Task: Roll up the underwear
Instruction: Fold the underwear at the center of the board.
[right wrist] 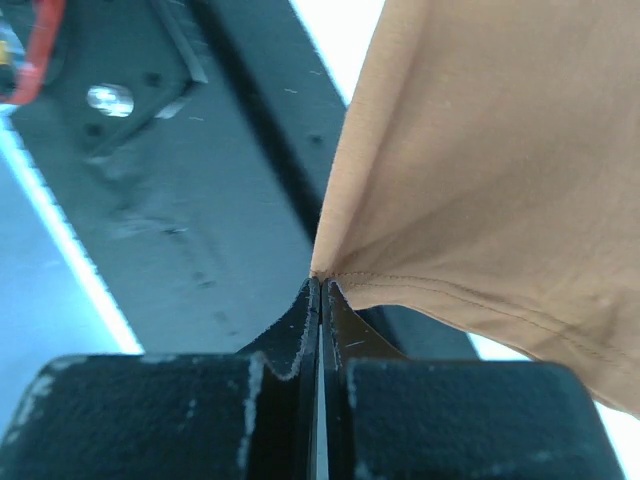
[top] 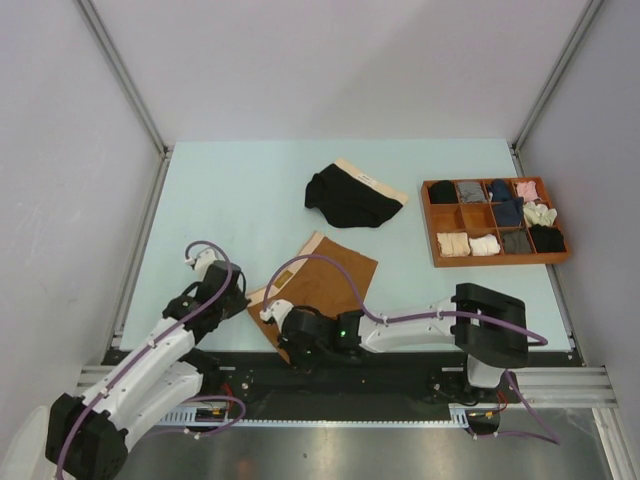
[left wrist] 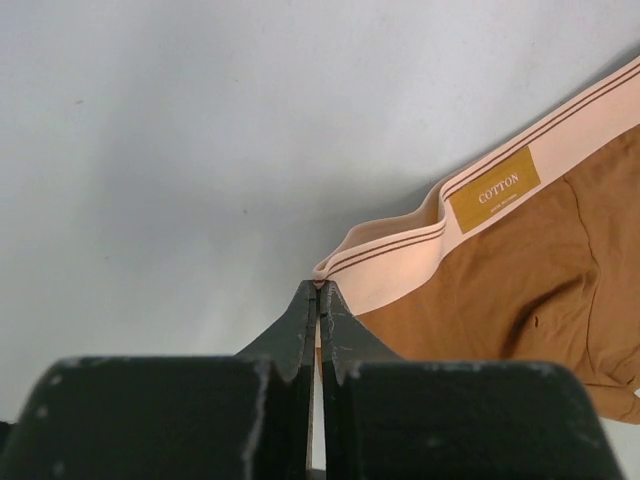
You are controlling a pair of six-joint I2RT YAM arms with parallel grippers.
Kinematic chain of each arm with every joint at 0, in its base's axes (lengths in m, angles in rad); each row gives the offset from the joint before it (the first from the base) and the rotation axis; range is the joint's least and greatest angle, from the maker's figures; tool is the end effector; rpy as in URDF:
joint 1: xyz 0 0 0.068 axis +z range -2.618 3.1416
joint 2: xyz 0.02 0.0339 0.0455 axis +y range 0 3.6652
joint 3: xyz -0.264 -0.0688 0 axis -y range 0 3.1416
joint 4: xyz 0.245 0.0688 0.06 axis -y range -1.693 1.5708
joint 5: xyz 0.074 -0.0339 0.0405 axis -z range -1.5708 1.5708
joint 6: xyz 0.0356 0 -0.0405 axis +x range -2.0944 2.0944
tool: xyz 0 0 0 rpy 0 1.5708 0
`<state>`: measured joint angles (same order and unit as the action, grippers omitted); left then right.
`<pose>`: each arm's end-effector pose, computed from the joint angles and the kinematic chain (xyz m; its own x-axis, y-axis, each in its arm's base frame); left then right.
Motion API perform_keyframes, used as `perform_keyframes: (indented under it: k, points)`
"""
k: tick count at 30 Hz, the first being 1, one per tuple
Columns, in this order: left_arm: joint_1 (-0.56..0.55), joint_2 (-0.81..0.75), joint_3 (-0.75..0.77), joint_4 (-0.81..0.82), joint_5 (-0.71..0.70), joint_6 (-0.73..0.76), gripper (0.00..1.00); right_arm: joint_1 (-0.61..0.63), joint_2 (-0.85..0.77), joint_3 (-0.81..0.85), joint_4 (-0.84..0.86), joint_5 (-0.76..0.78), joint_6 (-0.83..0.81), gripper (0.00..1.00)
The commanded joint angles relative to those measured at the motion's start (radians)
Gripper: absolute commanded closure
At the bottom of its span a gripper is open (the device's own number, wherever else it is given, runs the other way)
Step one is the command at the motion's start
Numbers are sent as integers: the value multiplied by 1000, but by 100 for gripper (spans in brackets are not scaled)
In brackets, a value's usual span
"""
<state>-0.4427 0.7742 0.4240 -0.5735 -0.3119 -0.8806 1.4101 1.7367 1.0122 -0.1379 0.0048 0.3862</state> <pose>0.1375 -0.0531 0.1843 -0.6445 -0.5067 -0.5726 -0.4028 0.8616 -0.3090 0.0575 0.3535 0.1732 -0.4842 -0.6330 -0.6041 -0.8682 0.4334 0.2417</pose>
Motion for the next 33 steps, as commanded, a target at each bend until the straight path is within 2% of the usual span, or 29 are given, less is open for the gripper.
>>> perform_keyframes:
  k: [1, 6, 18, 27, 33]
  points:
    - [6, -12, 79, -49, -21, 66, 100, 7, -94, 55, -25, -52, 19, 100]
    - [-7, 132, 195, -36, 10, 112, 100, -91, -167, 57, -91, -36, 33, 100]
    - [-76, 430, 444, 75, 54, 144, 100, -330, -246, 55, -249, -19, -59, 100]
    - [-116, 715, 671, 107, 85, 181, 100, -512, -264, 45, -295, -60, -109, 100]
    - [-134, 847, 808, 110, 103, 195, 100, -608, -266, 35, -312, -85, -148, 100]
